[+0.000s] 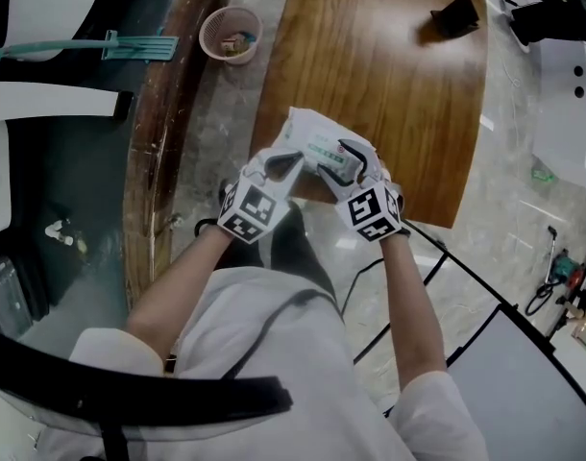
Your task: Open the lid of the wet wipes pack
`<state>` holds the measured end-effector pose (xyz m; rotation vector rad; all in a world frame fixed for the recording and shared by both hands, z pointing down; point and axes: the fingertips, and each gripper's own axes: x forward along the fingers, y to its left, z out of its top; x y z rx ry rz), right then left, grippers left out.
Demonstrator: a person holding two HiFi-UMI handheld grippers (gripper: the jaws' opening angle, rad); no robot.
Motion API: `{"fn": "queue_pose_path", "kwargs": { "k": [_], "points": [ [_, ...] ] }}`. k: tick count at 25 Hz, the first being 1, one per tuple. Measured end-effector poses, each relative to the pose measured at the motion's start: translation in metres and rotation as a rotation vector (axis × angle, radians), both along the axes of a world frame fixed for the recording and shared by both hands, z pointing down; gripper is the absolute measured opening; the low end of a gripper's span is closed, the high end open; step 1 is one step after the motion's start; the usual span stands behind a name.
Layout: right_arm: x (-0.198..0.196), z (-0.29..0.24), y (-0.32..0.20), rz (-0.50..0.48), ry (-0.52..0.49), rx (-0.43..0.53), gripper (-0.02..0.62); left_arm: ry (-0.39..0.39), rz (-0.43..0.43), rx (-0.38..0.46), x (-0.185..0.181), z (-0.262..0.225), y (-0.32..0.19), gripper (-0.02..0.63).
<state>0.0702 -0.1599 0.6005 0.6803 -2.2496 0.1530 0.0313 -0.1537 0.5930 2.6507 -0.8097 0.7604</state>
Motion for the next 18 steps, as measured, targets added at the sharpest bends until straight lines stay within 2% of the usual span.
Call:
{"fn": "queue_pose_path", "kwargs": {
  "k": [6, 11, 18],
  "points": [
    [0.004, 0.006, -0.004, -0.036, 0.02, -0.04, 0.285, -0.023, 0.022, -0.008, 0.011, 0.011, 0.005, 0.008],
    [0.003, 0.01, -0.005, -0.061, 0.017, -0.071, 0.285, -0.034, 0.028, -0.029, 0.016, 0.021, 0.01, 0.008],
    [0.003, 0.011, -0.008, -0.046, -0.035, -0.137, 0.279, -0.061, 0.031, -0.048, 0.016, 0.032, 0.011, 0.008]
  ]
}}
